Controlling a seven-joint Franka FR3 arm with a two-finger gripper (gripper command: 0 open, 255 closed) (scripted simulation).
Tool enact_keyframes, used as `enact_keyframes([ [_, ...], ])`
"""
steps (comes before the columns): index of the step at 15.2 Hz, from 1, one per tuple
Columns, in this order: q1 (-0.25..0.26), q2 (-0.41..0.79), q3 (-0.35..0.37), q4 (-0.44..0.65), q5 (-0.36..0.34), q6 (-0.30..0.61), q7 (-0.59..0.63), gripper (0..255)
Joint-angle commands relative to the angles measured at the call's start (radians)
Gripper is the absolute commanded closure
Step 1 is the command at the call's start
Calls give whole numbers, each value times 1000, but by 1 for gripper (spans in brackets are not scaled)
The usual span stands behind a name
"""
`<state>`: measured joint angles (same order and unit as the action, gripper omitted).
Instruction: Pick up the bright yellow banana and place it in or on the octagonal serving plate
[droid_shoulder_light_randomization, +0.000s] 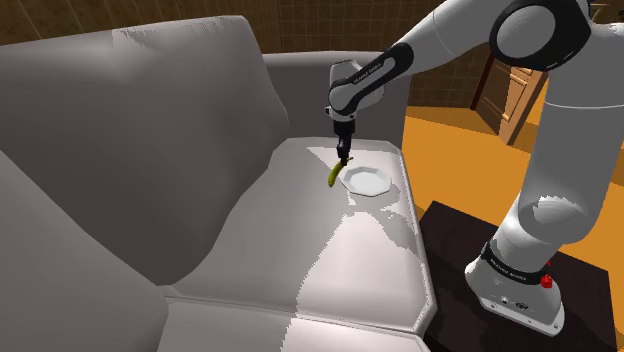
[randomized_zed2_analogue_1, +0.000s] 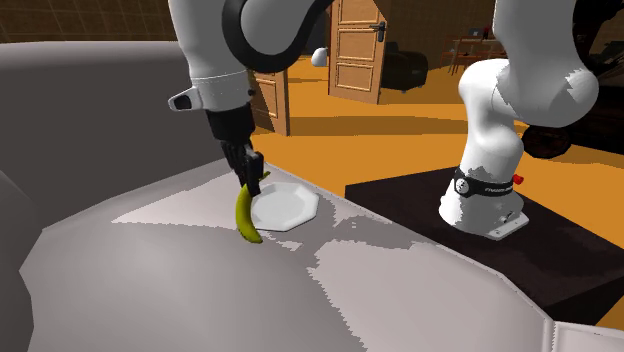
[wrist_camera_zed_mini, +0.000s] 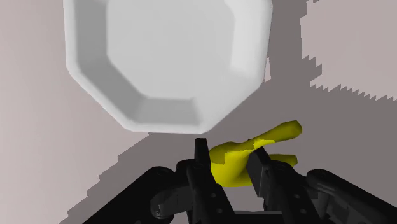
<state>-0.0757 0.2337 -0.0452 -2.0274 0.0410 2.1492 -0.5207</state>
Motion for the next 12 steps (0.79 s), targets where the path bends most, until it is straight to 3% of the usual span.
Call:
enact_keyframes([
  [1,-23,-35,-16,-49,-2,14,-40,255],
  [8,-110,-119,-86,-153,-20,31,-187,255],
  [12,-111,-85,-85,-169,-14,81,-191,255],
])
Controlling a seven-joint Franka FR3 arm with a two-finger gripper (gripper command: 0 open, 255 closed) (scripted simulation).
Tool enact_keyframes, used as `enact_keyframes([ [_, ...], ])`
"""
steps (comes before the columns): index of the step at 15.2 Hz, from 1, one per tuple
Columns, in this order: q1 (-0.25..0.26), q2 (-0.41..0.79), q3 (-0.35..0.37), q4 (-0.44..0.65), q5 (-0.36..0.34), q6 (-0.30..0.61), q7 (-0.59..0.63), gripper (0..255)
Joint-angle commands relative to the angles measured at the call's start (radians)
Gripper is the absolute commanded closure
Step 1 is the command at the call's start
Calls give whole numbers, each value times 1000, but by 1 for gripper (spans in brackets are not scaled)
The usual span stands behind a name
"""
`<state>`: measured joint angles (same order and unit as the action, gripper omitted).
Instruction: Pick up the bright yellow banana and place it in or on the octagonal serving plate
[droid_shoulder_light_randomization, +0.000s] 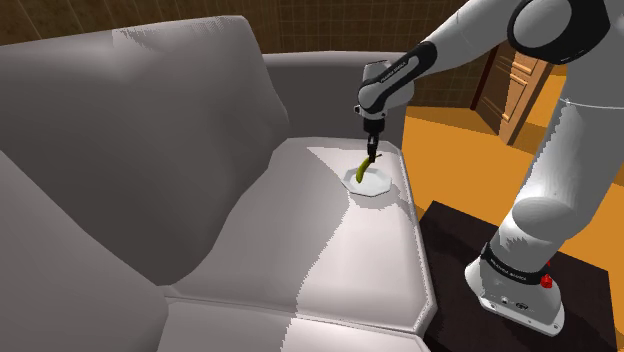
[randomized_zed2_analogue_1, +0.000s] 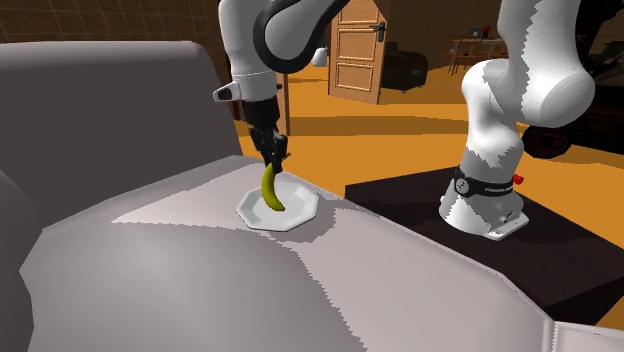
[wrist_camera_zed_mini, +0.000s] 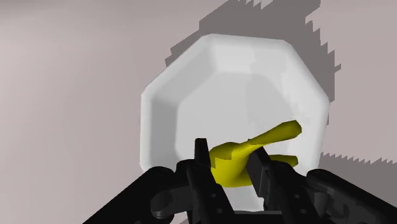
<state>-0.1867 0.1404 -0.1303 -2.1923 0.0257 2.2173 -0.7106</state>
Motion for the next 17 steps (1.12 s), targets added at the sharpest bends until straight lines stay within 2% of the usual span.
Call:
enact_keyframes([
  [1,0,17,1,-8,3,25,-2,255],
  [11,-4,118,6,-33,24,151,-17,255],
  [17,-3,118,6,-33,24,151,-17,255],
])
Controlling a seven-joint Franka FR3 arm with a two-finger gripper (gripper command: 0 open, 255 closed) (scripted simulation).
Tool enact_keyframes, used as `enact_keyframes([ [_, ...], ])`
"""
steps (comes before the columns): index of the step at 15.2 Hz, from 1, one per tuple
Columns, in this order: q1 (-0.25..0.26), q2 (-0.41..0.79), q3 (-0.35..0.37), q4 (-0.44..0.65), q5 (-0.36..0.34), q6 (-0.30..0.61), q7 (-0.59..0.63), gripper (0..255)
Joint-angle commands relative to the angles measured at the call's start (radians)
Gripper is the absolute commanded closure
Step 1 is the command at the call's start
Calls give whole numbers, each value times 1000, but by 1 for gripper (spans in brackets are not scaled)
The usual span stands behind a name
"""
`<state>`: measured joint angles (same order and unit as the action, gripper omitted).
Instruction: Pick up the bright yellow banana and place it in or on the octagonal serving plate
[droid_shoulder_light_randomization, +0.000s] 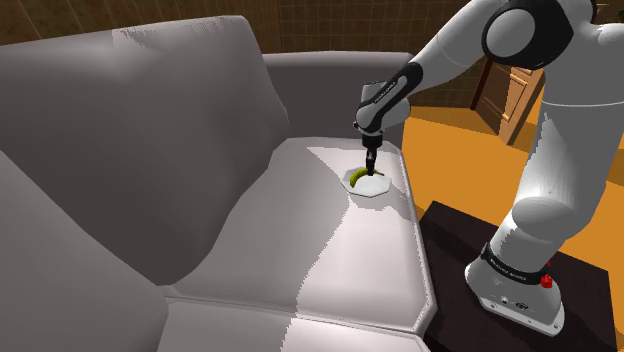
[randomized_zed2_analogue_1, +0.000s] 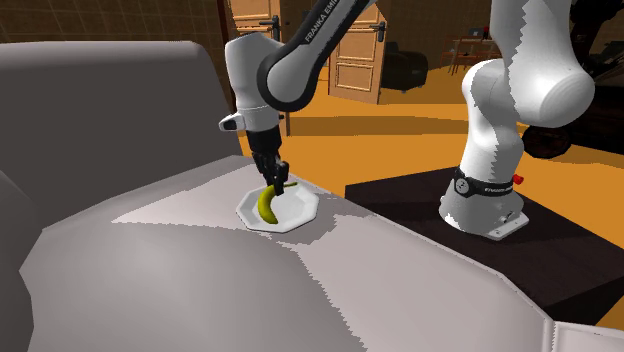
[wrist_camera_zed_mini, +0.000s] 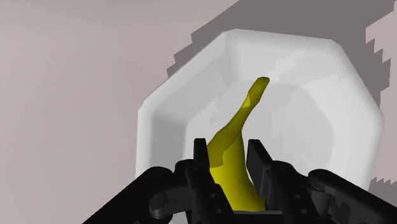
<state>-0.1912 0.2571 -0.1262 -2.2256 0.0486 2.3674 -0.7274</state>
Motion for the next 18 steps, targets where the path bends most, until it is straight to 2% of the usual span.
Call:
enact_keyframes([
  [1,1,1,2,0,1,1,0,255],
  [2,1,1,1,0,1,0,0,0],
  [7,1,1,2,0,1,1,0,0],
  [11,5,-77,-4,43,-16,-120,12,0],
  [18,4,-77,-4,43,-16,-120,12,0],
])
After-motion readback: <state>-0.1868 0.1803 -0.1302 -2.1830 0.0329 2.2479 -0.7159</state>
